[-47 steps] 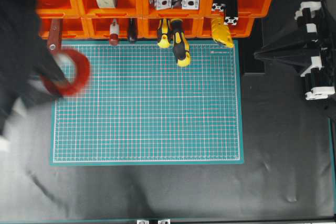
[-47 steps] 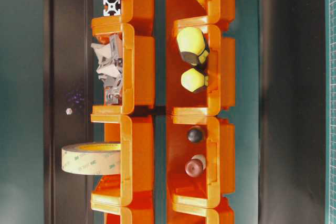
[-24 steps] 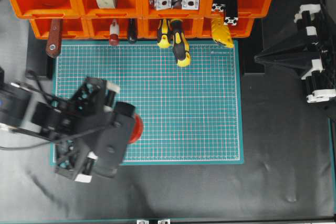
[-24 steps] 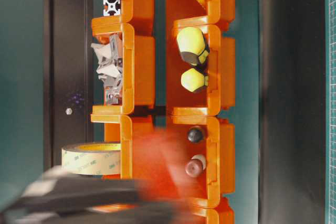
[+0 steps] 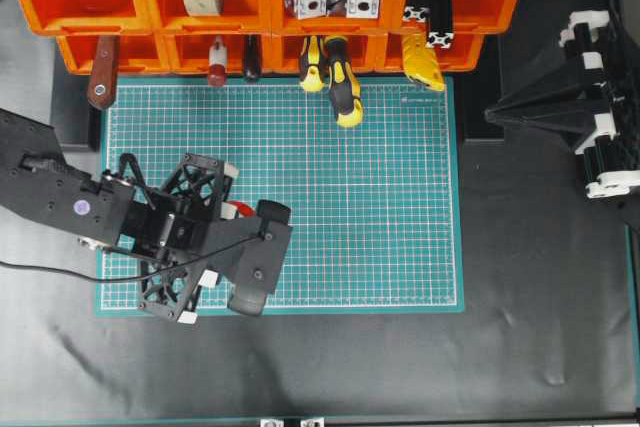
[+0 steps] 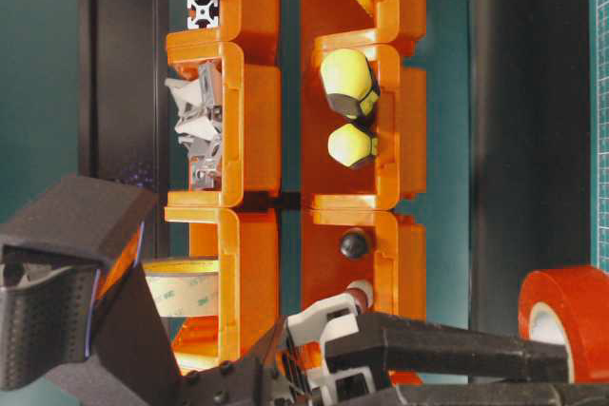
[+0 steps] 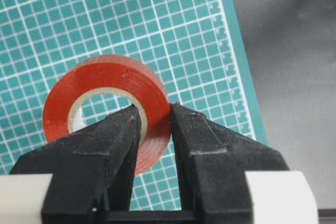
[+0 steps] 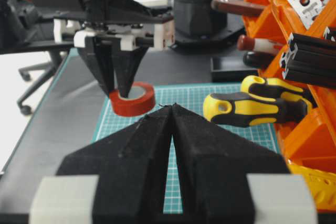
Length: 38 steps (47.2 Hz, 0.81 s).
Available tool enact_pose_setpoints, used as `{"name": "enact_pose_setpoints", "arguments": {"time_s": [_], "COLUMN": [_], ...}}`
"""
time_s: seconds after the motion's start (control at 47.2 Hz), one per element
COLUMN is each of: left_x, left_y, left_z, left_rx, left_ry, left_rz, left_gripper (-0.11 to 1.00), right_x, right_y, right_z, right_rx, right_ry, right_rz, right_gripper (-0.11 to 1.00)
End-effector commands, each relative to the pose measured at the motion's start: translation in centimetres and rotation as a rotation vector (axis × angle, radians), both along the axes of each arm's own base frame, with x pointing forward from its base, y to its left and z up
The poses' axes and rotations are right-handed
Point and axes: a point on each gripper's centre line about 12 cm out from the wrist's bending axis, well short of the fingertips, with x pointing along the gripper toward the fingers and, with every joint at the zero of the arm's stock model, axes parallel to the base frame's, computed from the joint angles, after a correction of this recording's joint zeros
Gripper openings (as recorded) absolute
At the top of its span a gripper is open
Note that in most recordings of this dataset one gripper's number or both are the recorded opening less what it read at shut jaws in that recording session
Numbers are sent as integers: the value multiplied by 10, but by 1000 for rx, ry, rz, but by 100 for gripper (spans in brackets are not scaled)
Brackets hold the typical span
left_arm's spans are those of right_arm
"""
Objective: Pick vinyl tape from container rack with left arm.
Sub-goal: 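Lower the red tape onto the mat and open the left gripper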
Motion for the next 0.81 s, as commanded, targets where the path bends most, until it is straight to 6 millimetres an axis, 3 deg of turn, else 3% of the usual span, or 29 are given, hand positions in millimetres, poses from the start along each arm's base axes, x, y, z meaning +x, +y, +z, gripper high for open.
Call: {"name": "enact_pose_setpoints", "arguments": {"time_s": [0.0, 0.615, 0.679, 0.785], "left_x": [5, 9, 8, 8], "left_y": [1, 9, 10, 12], "left_z": [15, 16, 15, 15], "left_rx": [-9, -11, -10, -11], "left_ry": [-47, -59, -56, -56], "left_rz": [-1, 18, 21, 26], "left_gripper": [18, 20, 30, 61], "right_x": [2, 2, 2, 2], "right_y": [1, 1, 1, 1], "right_z": [9, 10, 9, 9], "right_rx": [7, 5, 5, 5], "right_ry": [-32, -35, -33, -33], "right_rz": [4, 5, 5, 5], "right_gripper": [1, 1, 1, 1]}}
